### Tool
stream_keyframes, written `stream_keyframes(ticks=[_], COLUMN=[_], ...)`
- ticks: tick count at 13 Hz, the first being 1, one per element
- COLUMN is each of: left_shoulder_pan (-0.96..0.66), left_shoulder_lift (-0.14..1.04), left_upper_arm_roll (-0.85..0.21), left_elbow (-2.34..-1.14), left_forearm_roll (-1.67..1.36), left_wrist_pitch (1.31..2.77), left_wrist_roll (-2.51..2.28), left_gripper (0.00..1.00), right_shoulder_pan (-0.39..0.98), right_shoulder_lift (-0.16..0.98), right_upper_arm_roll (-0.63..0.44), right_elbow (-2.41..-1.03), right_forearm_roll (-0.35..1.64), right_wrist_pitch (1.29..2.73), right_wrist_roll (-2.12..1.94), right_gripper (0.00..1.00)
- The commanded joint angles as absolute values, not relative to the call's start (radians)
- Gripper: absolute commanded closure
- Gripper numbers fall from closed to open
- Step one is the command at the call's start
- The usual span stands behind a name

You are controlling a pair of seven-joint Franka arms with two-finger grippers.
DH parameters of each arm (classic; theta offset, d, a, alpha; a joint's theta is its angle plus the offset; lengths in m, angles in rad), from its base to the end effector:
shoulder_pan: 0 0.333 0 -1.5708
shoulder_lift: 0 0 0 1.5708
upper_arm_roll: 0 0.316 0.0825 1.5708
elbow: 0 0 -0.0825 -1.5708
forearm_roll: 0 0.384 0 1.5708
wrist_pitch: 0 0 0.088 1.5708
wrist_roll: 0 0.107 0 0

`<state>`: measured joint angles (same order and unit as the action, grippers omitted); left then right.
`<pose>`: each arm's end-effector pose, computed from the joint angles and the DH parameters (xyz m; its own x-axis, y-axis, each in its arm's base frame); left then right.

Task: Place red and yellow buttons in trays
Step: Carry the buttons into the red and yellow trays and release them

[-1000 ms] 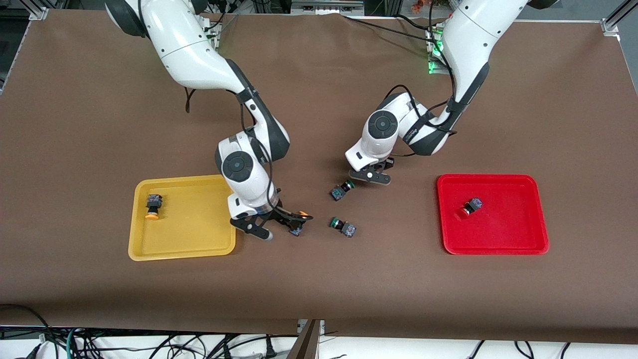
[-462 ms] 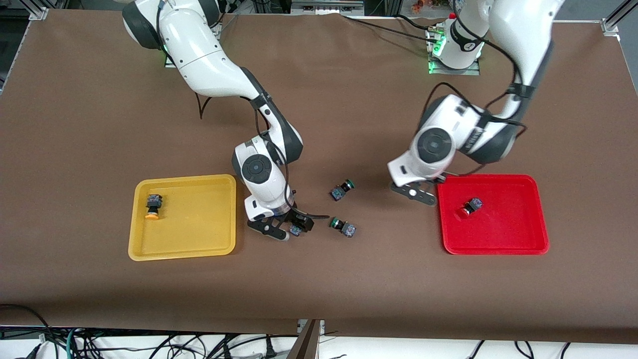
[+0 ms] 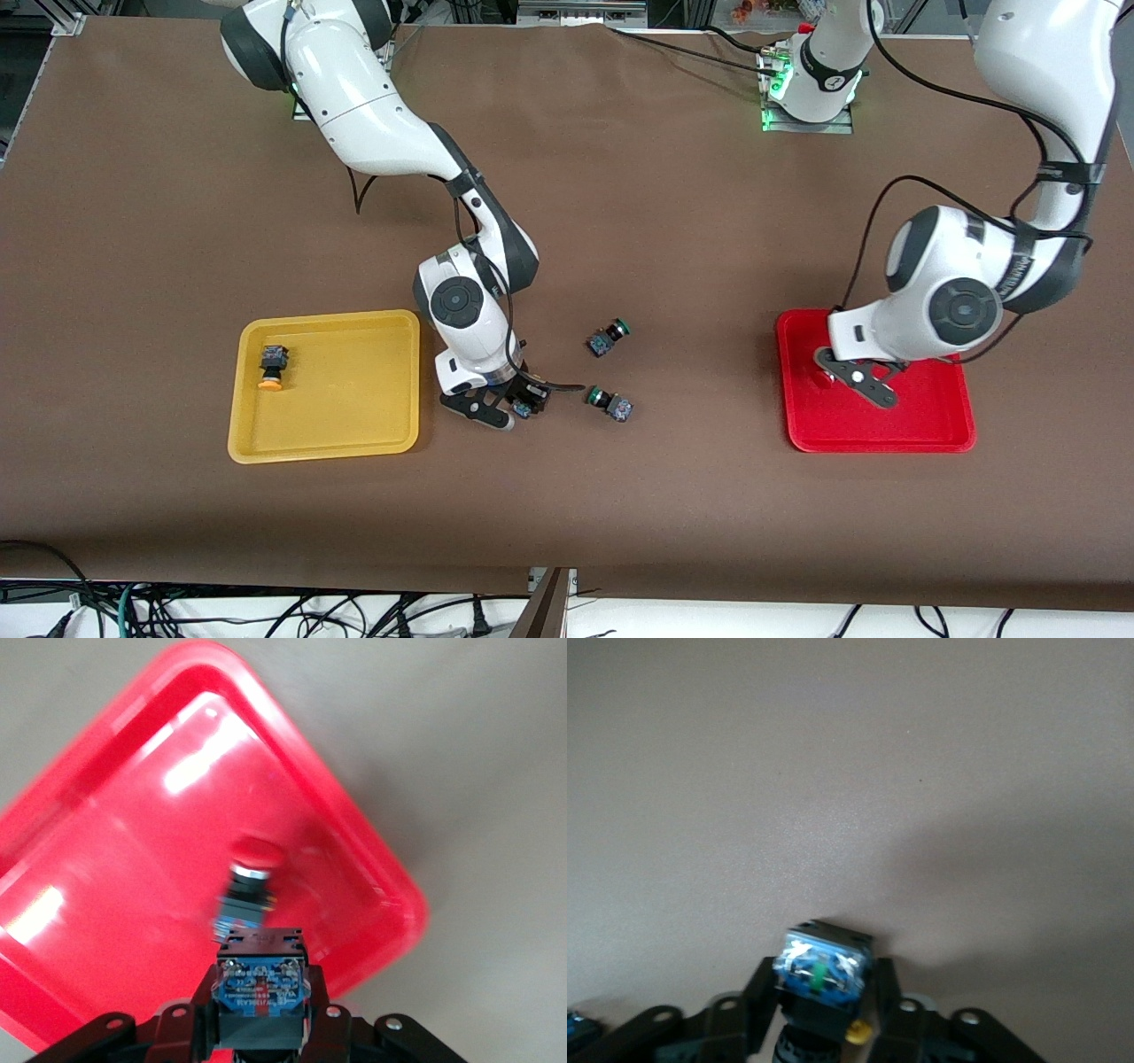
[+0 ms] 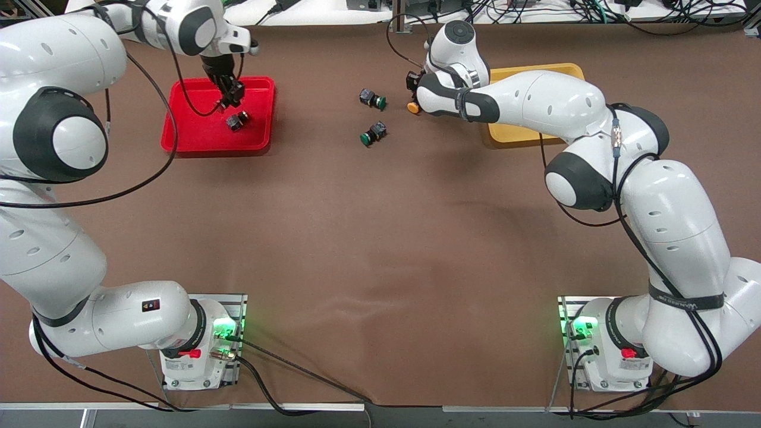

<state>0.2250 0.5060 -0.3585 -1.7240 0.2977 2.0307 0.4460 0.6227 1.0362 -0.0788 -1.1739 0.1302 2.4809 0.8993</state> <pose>0.6455 -0.0490 0.2945 0.7483 -0.6394 -0.1766 -0.6487 -0.7610 0.0061 0.6614 0.4228 0.1820 0.9058 -0.4003 0.1390 -0.3627 -0.9020 -0.2342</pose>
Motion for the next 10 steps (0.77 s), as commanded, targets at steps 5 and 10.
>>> stream_keyframes(ticks=[5,10], left_shoulder_pan=[0.400,0.410], left_shoulder_lift=[0.656,0.673], left_upper_arm_roll=[-0.354,-0.356], left_elbow=[-1.710,-1.710], left_forearm_roll=[0.391,0.391], left_wrist_pitch=[2.304,2.307], left_wrist_roll=[0.801,0.804], left_gripper=[0.84,0.00], right_shoulder_pan=[0.588,0.422], right_shoulder_lift=[0.938,0.830], right_upper_arm_roll=[-0.098,-0.095], right_elbow=[-1.141,-1.149], right_forearm_roll=[0.129,0.130], right_wrist_pitch=[2.211,1.919], right_wrist_roll=[0.780,0.375], right_gripper=[0.99,0.99])
